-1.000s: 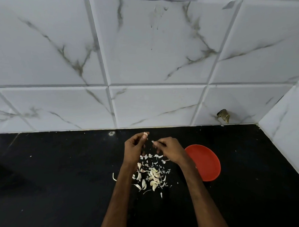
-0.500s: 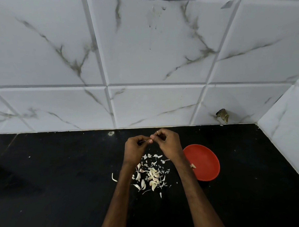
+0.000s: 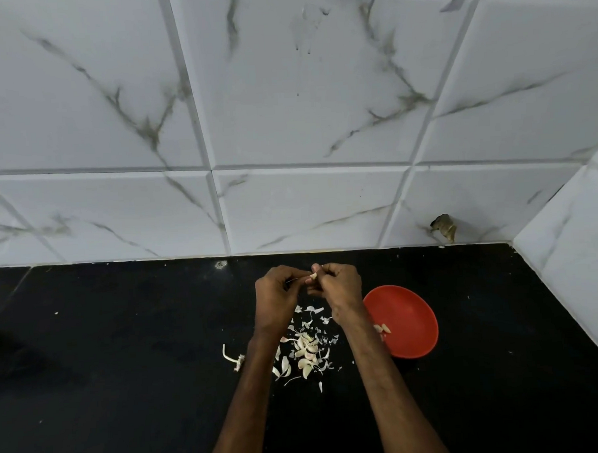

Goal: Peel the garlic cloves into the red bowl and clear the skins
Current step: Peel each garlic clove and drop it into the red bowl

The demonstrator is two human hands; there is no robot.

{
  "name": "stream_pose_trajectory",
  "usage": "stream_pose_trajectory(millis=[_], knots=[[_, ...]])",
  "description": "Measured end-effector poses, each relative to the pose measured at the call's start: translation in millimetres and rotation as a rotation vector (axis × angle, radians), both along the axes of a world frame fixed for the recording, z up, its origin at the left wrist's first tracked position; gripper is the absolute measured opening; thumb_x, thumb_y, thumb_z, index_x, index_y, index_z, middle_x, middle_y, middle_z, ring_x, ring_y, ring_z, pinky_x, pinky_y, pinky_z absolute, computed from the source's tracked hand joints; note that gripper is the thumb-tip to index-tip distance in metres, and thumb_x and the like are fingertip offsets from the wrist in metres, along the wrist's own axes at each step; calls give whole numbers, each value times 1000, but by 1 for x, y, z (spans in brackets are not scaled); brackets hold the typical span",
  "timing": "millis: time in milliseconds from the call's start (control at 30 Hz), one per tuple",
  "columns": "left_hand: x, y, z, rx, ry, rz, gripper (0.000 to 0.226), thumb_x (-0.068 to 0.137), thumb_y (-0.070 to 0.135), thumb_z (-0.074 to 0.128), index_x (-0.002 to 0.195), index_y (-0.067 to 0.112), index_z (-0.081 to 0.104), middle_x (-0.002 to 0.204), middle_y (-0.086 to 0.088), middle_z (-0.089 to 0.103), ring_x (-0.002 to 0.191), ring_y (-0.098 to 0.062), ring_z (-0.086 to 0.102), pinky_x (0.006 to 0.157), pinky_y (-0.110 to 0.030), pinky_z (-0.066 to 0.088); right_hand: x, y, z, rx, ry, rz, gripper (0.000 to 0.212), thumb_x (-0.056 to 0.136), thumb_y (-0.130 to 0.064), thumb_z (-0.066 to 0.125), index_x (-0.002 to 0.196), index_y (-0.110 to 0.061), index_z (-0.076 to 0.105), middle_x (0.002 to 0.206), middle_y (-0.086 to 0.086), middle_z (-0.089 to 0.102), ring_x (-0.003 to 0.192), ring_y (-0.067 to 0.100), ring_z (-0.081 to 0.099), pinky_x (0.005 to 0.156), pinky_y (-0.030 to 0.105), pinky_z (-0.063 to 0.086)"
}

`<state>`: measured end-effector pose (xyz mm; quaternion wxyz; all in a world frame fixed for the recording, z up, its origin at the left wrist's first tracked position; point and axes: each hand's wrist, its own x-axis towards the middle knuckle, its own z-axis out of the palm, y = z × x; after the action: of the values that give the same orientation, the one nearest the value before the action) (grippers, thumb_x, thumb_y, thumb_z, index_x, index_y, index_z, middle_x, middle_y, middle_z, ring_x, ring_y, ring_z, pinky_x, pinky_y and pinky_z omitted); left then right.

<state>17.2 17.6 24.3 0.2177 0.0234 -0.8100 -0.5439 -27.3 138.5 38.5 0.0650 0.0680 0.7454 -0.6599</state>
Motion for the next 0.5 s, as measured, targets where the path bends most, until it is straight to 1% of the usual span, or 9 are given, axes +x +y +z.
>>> stream_pose_trajectory(millis=[67, 133, 200, 267, 333, 400, 500], knots=[[0, -3, 2, 9, 8, -2, 25, 82, 5, 79, 89, 29, 77, 84, 11, 73, 81, -7, 69, 72, -16, 53, -1, 2, 1, -28, 18, 49, 17, 97, -12, 65, 81, -11, 71, 75, 7, 75, 69, 18, 75, 64, 29, 61], [0, -6, 4, 38, 6, 3, 21, 82, 4, 79, 89, 24, 77, 85, 8, 73, 80, -4, 69, 70, -12, 51, -2, 6, 4, -36, 57, 134, 11, 97, -11, 65, 88, -7, 71, 82, 12, 75, 75, 20, 76, 68, 33, 63], [0, -8, 5, 23, 4, 18, 15, 83, 4, 79, 90, 17, 79, 86, 8, 71, 79, 0, 66, 68, -8, 46, -4, 13, 7, 74, 135, 215, 8, 97, -9, 64, 93, -7, 71, 87, 12, 75, 74, 16, 75, 67, 31, 63], [-1, -10, 7, -19, -8, 22, 12, 83, 6, 79, 92, 14, 79, 87, 8, 70, 79, 2, 64, 66, -7, 43, -6, 16, 10, 231, 221, 293, 10, 98, -6, 62, 99, -10, 71, 89, 6, 74, 71, 11, 74, 66, 29, 63], [-3, -12, 8, -52, -17, 18, 12, 84, 7, 79, 94, 13, 79, 89, 8, 69, 78, 3, 63, 66, -7, 43, -7, 17, 13, 373, 315, 339, 13, 97, -4, 63, 100, -12, 73, 85, 0, 74, 68, 8, 71, 67, 27, 62], [-4, -14, 8, -90, -27, 14, 12, 84, 8, 79, 95, 13, 79, 89, 9, 67, 77, 4, 61, 67, -7, 43, -6, 16, 14, 502, 406, 349, 11, 93, -6, 67, 99, -12, 75, 81, -3, 74, 67, 5, 69, 69, 25, 60], [-5, -15, 7, -132, -44, 6, 12, 84, 13, 80, 95, 16, 79, 89, 12, 66, 79, 2, 61, 68, -8, 44, -2, 14, 15, 603, 507, 330, 8, 90, -10, 69, 95, -10, 75, 80, 1, 74, 68, 12, 69, 67, 28, 57]])
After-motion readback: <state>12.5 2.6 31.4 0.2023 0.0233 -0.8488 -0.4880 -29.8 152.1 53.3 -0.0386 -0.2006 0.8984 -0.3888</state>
